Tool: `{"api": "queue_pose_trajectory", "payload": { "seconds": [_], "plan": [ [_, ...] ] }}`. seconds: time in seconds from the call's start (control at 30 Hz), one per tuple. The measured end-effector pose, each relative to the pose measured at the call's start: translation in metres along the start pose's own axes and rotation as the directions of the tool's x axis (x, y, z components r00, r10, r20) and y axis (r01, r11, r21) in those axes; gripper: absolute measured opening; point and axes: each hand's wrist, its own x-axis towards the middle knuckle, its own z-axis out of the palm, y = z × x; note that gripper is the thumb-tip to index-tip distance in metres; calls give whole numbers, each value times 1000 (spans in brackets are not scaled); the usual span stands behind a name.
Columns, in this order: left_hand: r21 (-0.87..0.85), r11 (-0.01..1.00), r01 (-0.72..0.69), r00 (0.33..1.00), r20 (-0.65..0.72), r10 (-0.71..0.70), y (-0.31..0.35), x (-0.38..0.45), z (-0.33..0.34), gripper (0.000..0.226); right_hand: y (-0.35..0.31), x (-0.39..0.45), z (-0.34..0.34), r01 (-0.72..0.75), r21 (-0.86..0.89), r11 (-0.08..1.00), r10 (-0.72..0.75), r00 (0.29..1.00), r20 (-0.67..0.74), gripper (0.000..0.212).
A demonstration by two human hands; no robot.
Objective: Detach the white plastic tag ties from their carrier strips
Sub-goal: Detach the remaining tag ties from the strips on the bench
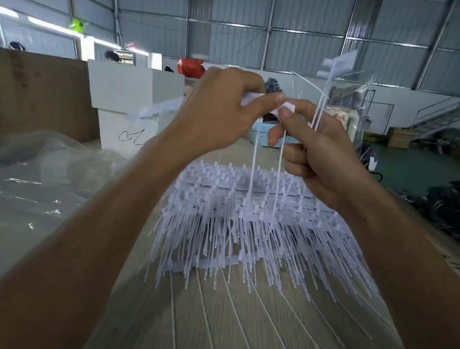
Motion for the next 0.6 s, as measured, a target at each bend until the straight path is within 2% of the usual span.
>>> {"api": "queue_pose_trajectory", "payload": {
  "seconds": [0.1,0.17,0.3,0.4,0.47,0.6],
  "plan": [
    [60,996,-61,998,-8,61,4,3,-6,46,2,1,0,-36,-7,999,36,999,17,16],
    [94,993,-69,997,48,64,2,2,-4,47,3,1,-2,-84,-3,997,84,996,24,23],
    [-28,999,-17,982,188,22,-4,-3,8,42,7,-3,-9,-198,3,980,197,979,42,28],
    [-31,999,23,970,244,-14,-8,-6,16,42,11,-5,-10,-243,48,969,239,968,75,30],
    [-66,996,62,968,246,-44,-10,-6,17,44,11,-5,-10,-226,21,974,223,970,97,26],
    [-173,976,135,963,254,-88,-11,-5,10,52,6,-5,-6,-81,-182,980,96,993,75,21]
  ]
}}
